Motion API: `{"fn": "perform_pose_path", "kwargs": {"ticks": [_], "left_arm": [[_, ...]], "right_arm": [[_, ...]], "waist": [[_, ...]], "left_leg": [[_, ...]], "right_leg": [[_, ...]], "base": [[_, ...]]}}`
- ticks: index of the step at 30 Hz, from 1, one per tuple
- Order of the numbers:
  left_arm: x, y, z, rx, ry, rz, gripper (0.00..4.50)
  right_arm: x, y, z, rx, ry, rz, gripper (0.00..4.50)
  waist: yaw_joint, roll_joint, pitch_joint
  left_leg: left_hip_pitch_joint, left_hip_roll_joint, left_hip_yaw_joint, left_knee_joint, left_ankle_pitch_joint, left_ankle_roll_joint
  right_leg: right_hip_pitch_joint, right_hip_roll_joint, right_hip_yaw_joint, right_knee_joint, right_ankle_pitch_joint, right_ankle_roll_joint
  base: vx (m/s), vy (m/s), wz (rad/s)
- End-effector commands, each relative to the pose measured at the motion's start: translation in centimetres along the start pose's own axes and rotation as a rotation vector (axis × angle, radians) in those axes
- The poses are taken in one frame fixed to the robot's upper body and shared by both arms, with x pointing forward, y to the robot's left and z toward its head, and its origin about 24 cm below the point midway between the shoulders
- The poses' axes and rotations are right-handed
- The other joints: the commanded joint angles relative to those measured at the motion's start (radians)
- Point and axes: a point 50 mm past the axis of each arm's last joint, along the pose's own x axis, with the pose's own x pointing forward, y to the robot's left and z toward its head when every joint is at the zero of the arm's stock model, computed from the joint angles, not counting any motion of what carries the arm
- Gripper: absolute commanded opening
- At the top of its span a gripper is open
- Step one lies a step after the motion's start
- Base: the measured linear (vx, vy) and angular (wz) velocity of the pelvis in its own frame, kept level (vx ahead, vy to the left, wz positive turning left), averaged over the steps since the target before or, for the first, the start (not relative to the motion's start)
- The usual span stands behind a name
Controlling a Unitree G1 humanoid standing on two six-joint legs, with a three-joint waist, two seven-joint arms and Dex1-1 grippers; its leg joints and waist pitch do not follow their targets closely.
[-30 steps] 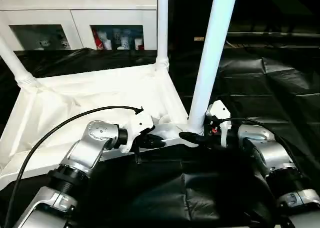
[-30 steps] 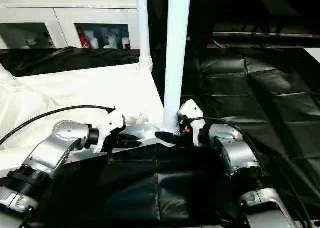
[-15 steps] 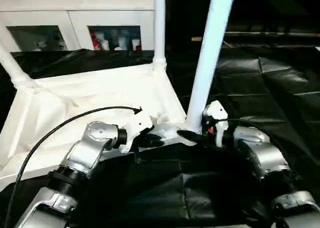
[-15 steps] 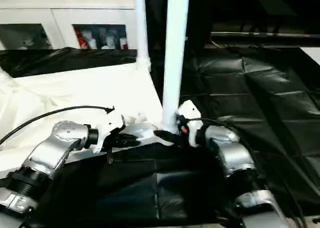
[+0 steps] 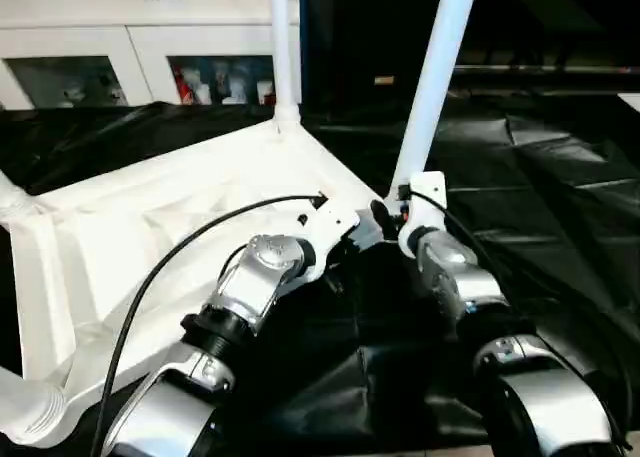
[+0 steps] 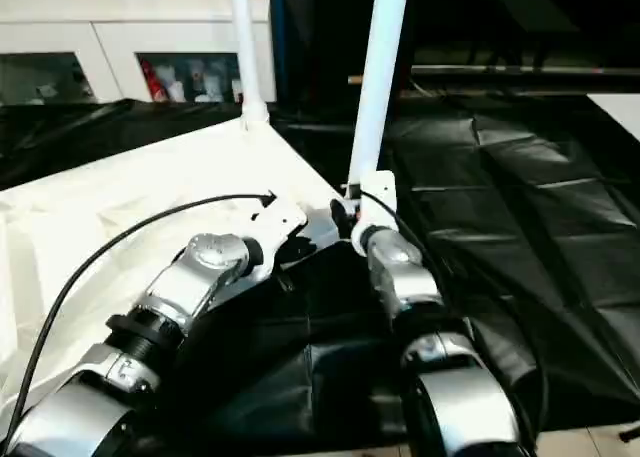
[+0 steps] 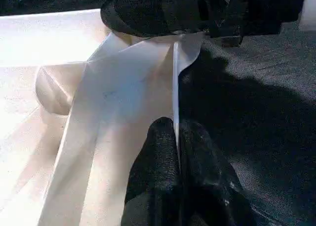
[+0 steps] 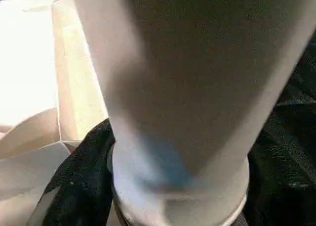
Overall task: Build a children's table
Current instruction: Rotate leg to tighten
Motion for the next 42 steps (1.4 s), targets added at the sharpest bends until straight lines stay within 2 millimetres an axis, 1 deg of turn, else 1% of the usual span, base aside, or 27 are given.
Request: {"fn": "perform_pose_path", "kwargs": {"ticks": [1, 4, 5, 6, 7, 8, 9, 11, 12, 13, 15, 16, 18, 20, 22, 23, 24, 27, 28, 29, 30, 31, 33, 35, 39, 41, 42], "left_arm": [[-0.2, 0.1, 0.2, 0.035, -0.044, 0.002, 0.0], [-0.5, 0.2, 0.1, 0.041, -0.054, -0.008, 0.0], [-0.6, 0.3, 0.0, 0.048, -0.058, -0.017, 0.0], [-0.6, 0.3, 0.0, 0.05, -0.058, -0.019, 0.0], [-0.8, 0.2, -0.1, 0.063, -0.068, -0.034, 0.0], [-1.1, 0.2, -0.2, 0.089, -0.082, -0.062, 0.0], [-1.5, 0.1, -0.4, 0.119, -0.097, -0.094, 0.0], [-1.9, 0.1, -0.6, 0.131, -0.103, -0.117, 0.0], [-2.4, 0.2, -0.8, 0.136, -0.11, -0.14, 0.0], [-2.5, 0.2, -0.9, 0.137, -0.111, -0.147, 0.0], [-3.1, 0.4, -1.1, 0.139, -0.117, -0.182, 0.0], [-3.4, 0.4, -1.3, 0.142, -0.116, -0.202, 0.0], [-4.2, 0.3, -1.7, 0.169, -0.112, -0.268, 0.0], [-4.7, 0.3, -1.9, 0.178, -0.111, -0.308, 0.0], [-5.1, 0.2, -2.0, 0.17, -0.116, -0.347, 0.0], [-5.2, 0.2, -2.0, 0.168, -0.119, -0.358, 0.0], [-5.5, 0.1, -1.9, 0.162, -0.127, -0.381, 0.0], [-5.7, 0.0, -1.7, 0.156, -0.138, -0.407, 0.0], [-5.9, -0.1, -1.7, 0.153, -0.141, -0.419, 0.0], [-5.9, -0.1, -1.7, 0.153, -0.141, -0.423, 0.0], [-6.0, -0.1, -1.7, 0.152, -0.141, -0.425, 0.0], [-6.1, 0.0, -1.8, 0.152, -0.138, -0.425, 0.0], [-6.2, 0.1, -2.0, 0.153, -0.131, -0.422, 0.0], [-6.2, 0.1, -2.0, 0.152, -0.132, -0.423, 0.0], [-6.3, 0.1, -2.0, 0.147, -0.13, -0.425, 0.0], [-6.3, 0.1, -2.0, 0.145, -0.129, -0.425, 0.0], [-6.3, 0.1, -2.0, 0.144, -0.128, -0.425, 0.0]], "right_arm": [[-0.2, -0.7, -1.4, 0.041, 0.042, -0.019, 3.5], [-0.2, -0.8, -0.7, 0.036, -0.003, 0.004, 3.56], [-0.3, -0.8, -0.4, 0.019, -0.024, 0.023, 3.84], [-0.2, -0.8, -0.4, 0.014, -0.026, 0.026, 3.91], [-0.3, -1.0, -0.1, -0.004, -0.046, 0.052, 3.92], [-0.6, -1.4, 0.4, -0.037, -0.078, 0.104, 3.97], [-1.0, -1.8, 0.9, -0.079, -0.111, 0.167, 4.26], [-1.5, -2.2, 1.0, -0.109, -0.109, 0.24, 4.34], [-2.3, -2.5, 0.9, -0.148, -0.096, 0.343, 4.38], [-2.6, -2.6, 0.9, -0.166, -0.09, 0.387, 4.44], [-3.9, -2.9, 0.6, -0.219, -0.071, 0.528, 4.48], [-4.5, -3.1, 0.5, -0.246, -0.066, 0.582, 4.48], [-5.7, -3.5, 0.1, -0.29, -0.06, 0.67, 4.48], [-6.3, -3.5, 0.0, -0.292, -0.053, 0.718, 4.48], [-6.8, -3.4, -0.3, -0.293, -0.046, 0.758, 4.48], [-6.8, -3.3, -0.3, -0.296, -0.046, 0.759, 4.48], [-6.9, -3.2, -0.4, -0.297, -0.044, 0.76, 4.48], [-6.8, -3.1, -0.5, -0.288, -0.039, 0.763, 4.48], [-6.9, -3.0, -0.5, -0.273, -0.04, 0.78, 4.48], [-6.9, -3.0, -0.5, -0.27, -0.04, 0.787, 4.48], [-7.0, -2.9, -0.5, -0.267, -0.039, 0.792, 4.48], [-7.0, -2.9, -0.5, -0.265, -0.036, 0.796, 4.31], [-7.0, -3.0, -0.8, -0.275, -0.021, 0.796, 4.31], [-7.1, -3.1, -0.8, -0.275, -0.018, 0.799, 4.03], [-7.1, -3.2, -0.8, -0.267, -0.017, 0.796, 3.64], [-7.1, -3.2, -0.8, -0.263, -0.017, 0.797, 3.57], [-7.1, -3.2, -0.8, -0.262, -0.017, 0.797, 3.41]], "waist": [[0.003, -0.007, -0.069], [0.003, -0.008, -0.072], [0.004, -0.008, -0.072], [0.004, -0.008, -0.074], [0.003, -0.017, -0.073], [0.006, -0.018, -0.073], [0.011, -0.018, -0.072], [0.01, -0.018, -0.073], [0.014, -0.018, -0.071], [0.016, -0.018, -0.071], [0.016, -0.017, -0.069], [0.018, -0.016, -0.068], [0.02, -0.017, -0.068], [0.017, -0.016, -0.067], [0.017, -0.015, -0.067], [0.015, -0.016, -0.065], [0.016, -0.014, -0.066], [0.015, -0.015, -0.065], [0.02, -0.015, -0.066], [0.021, -0.015, -0.067], [0.024, -0.015, -0.067], [0.024, -0.015, -0.068], [0.024, -0.016, -0.068], [0.023, -0.017, -0.068], [0.024, -0.015, -0.068], [0.024, -0.016, -0.068], [0.023, -0.016, -0.068]], "left_leg": [[0.003, 0.029, -0.007, -0.071, -0.18, 0.039], [0.002, 0.028, -0.005, -0.069, -0.159, 0.049], [0.001, 0.029, -0.006, -0.068, -0.151, 0.052], [0.0, 0.029, -0.005, -0.066, -0.126, 0.063], [-0.001, 0.029, -0.004, -0.066, -0.123, 0.069], [-0.002, 0.029, -0.004, -0.066, -0.118, 0.074], [-0.006, 0.03, -0.005, -0.065, -0.112, 0.094], [-0.004, 0.03, -0.002, -0.064, -0.104, 0.104], [-0.002, 0.031, -0.002, -0.063, -0.112, 0.111], [-0.002, 0.033, -0.004, -0.064, -0.111, 0.111], [0.001, 0.034, -0.003, -0.065, -0.125, 0.108], [0.0, 0.035, -0.004, -0.067, -0.144, 0.105], [-0.001, 0.035, -0.005, -0.067, -0.146, 0.103], [-0.003, 0.034, -0.005, -0.069, -0.151, 0.1], [-0.002, 0.035, -0.006, -0.069, -0.156, 0.096], [-0.001, 0.035, -0.005, -0.071, -0.162, 0.093], [0.004, 0.037, -0.004, -0.071, -0.165, 0.088], [0.003, 0.037, -0.005, -0.072, -0.162, 0.083], [0.008, 0.037, -0.003, -0.07, -0.166, 0.082], [0.009, 0.037, -0.002, -0.07, -0.163, 0.082], [0.004, 0.037, -0.004, -0.07, -0.148, 0.085], [0.003, 0.037, -0.004, -0.07, -0.144, 0.086], [0.001, 0.036, -0.005, -0.07, -0.136, 0.086], [0.001, 0.035, -0.004, -0.069, -0.133, 0.086], [0.002, 0.036, -0.004, -0.069, -0.135, 0.085], [0.002, 0.036, -0.005, -0.069, -0.133, 0.084], [0.001, 0.035, -0.005, -0.069, -0.133, 0.084]], "right_leg": [[0.056, -0.064, 0.049, -0.081, -0.225, -0.19], [0.057, -0.063, 0.051, -0.076, -0.188, -0.199], [0.059, -0.064, 0.051, -0.075, -0.176, -0.203], [0.058, -0.062, 0.05, -0.07, -0.137, -0.215], [0.059, -0.063, 0.05, -0.07, -0.133, -0.219], [0.061, -0.064, 0.05, -0.069, -0.131, -0.222], [0.065, -0.065, 0.05, -0.07, -0.131, -0.209], [0.062, -0.063, 0.051, -0.069, -0.127, -0.211], [0.063, -0.062, 0.05, -0.071, -0.144, -0.208], [0.062, -0.065, 0.052, -0.071, -0.15, -0.205], [0.059, -0.061, 0.051, -0.073, -0.17, -0.203], [0.061, -0.062, 0.052, -0.076, -0.187, -0.194], [0.061, -0.062, 0.052, -0.076, -0.195, -0.19], [0.059, -0.062, 0.051, -0.079, -0.213, -0.191], [0.058, -0.063, 0.052, -0.08, -0.228, -0.191], [0.054, -0.061, 0.052, -0.081, -0.24, -0.193], [0.052, -0.062, 0.053, -0.082, -0.243, -0.196], [0.053, -0.061, 0.053, -0.079, -0.233, -0.206], [0.049, -0.062, 0.055, -0.081, -0.233, -0.207], [0.049, -0.062, 0.056, -0.079, -0.225, -0.211], [0.053, -0.062, 0.055, -0.075, -0.206, -0.211], [0.054, -0.062, 0.054, -0.074, -0.199, -0.211], [0.055, -0.061, 0.053, -0.073, -0.192, -0.209], [0.055, -0.061, 0.054, -0.073, -0.186, -0.209], [0.055, -0.062, 0.053, -0.074, -0.2, -0.205], [0.056, -0.062, 0.053, -0.074, -0.198, -0.204], [0.056, -0.062, 0.053, -0.074, -0.198, -0.203]], "base": [[0.0, 0.0, 0.0], [0.0, 0.0, 0.0], [0.0, 0.0, 0.0], [0.0, 0.0, 0.0], [0.0, 0.0, 0.0], [0.0, 0.0, 0.0], [0.0, 0.0, 0.0], [0.0, 0.0, 0.0], [0.0, 0.0, 0.0], [0.0, 0.0, 0.0], [0.0, 0.0, 0.0], [0.0, 0.0, 0.0], [0.0, 0.0, 0.0], [0.0, 0.0, 0.0], [0.0, 0.0, 0.0], [0.0, 0.0, 0.0], [0.0, 0.0, 0.0], [0.0, 0.0, 0.0], [0.0, 0.0, 0.0], [0.0, 0.0, 0.0], [0.0, 0.0, 0.0], [0.0, 0.0, 0.0], [0.0, 0.0, 0.0], [0.0, 0.0, 0.0], [0.0, 0.0, 0.0], [0.0, 0.0, 0.0], [0.0, 0.0, 0.0]]}}
